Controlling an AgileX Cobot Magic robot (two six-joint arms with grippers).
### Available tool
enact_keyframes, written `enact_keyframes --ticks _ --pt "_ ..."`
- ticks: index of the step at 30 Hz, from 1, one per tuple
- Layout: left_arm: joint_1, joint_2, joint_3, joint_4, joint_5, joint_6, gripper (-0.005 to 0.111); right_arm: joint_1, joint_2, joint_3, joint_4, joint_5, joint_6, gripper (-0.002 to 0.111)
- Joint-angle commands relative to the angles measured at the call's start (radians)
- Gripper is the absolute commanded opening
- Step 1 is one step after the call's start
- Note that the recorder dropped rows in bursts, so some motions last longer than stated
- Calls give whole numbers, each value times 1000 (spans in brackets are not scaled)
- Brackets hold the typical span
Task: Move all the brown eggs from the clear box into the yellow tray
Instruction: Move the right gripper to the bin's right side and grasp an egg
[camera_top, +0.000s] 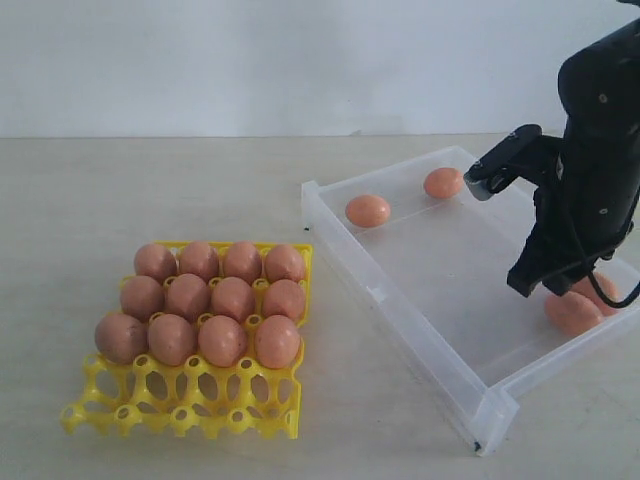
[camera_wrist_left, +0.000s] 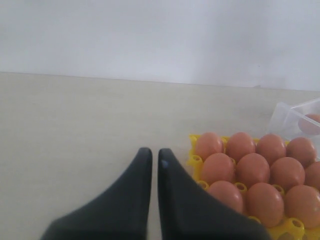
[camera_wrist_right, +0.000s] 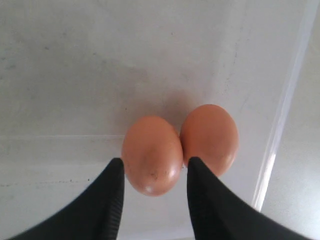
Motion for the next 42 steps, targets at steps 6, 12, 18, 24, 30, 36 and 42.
enact_keyframes --ticks 6,12,18,24,30,36,42 --pt "-4 -3 4 -3 -2 -8 4 -30 86 1 -5 -31 12 35" --pt "-4 -3 4 -3 -2 -8 4 -32 145 1 -23 -31 24 35" --pt "-4 -3 4 -3 -2 -8 4 -32 205 1 -27 -35 24 35" --pt "-4 -3 4 -3 -2 -8 4 -32 234 1 -27 -35 34 35" --pt "-4 -3 4 -3 -2 -8 4 -32 234 1 -26 -18 34 47" --pt "-4 -3 4 -3 -4 -8 4 -32 234 1 -26 -13 30 53" --pt "-4 -3 4 -3 -6 -8 4 -32 234 1 -27 -14 30 39"
